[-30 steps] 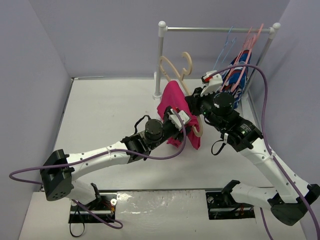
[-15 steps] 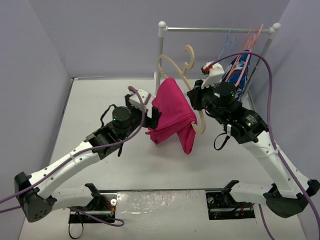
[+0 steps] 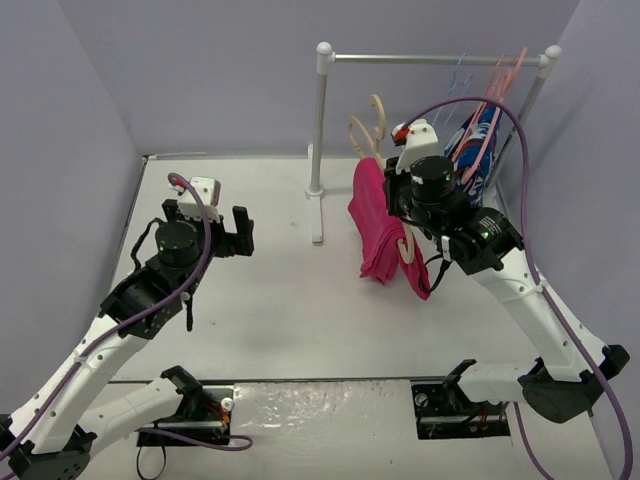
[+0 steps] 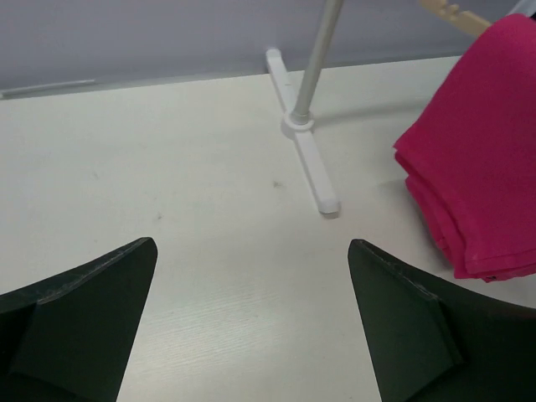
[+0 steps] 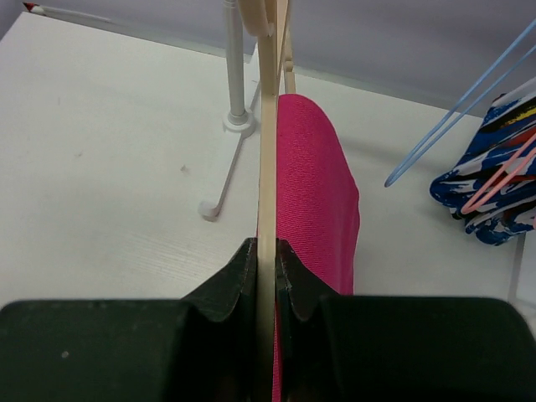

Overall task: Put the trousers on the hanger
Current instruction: Place the hanger at the clothesline.

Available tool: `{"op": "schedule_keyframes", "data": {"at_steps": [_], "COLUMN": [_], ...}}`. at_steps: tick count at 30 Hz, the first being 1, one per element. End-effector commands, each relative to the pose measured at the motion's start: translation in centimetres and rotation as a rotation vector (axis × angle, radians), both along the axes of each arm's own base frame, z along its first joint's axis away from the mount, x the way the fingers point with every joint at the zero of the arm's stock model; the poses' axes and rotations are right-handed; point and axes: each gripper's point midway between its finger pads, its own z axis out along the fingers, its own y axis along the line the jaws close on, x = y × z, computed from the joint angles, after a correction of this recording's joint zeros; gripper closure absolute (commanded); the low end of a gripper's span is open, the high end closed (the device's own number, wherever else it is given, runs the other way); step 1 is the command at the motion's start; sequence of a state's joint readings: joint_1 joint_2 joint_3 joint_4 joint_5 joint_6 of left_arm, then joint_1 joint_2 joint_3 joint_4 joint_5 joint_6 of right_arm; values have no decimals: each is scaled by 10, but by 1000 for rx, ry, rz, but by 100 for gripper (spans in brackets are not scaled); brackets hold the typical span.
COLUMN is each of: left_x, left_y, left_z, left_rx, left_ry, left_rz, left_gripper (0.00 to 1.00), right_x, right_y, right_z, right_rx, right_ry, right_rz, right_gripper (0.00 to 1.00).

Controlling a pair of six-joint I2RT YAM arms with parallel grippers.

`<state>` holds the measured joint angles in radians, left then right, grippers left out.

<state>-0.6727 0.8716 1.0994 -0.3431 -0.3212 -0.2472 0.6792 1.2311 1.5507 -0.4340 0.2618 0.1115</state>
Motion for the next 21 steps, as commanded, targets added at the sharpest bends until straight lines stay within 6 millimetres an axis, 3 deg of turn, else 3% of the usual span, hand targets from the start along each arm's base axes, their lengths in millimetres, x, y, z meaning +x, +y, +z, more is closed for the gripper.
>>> {"op": "schedule_keyframes", "data": {"at_steps": [1,7,13,17,21], "left_x": [-3,2,13,6,0], "left_y": [39,69,109,118,125], "left_z": [-3,-25,-53,-67,-72], "left_rx": [41,81,105,108,125], "left_ry": [39,104,111,109,112], "left_rz": [115,181,294,308,333], "left_gripper": [3,3,3,3,3], "right_x": [18,39,77,102,130], "right_y": [-9,-8,-6,-17,-27], "right_z": [104,111,119,127,116], "right_rx": [166,145,173,190,163], "right_ry": [-292,-310,-321,-343,-328], "right_rz": [-94,-128,-142,-178,-221], "right_gripper": [100,100,100,100,100]}}
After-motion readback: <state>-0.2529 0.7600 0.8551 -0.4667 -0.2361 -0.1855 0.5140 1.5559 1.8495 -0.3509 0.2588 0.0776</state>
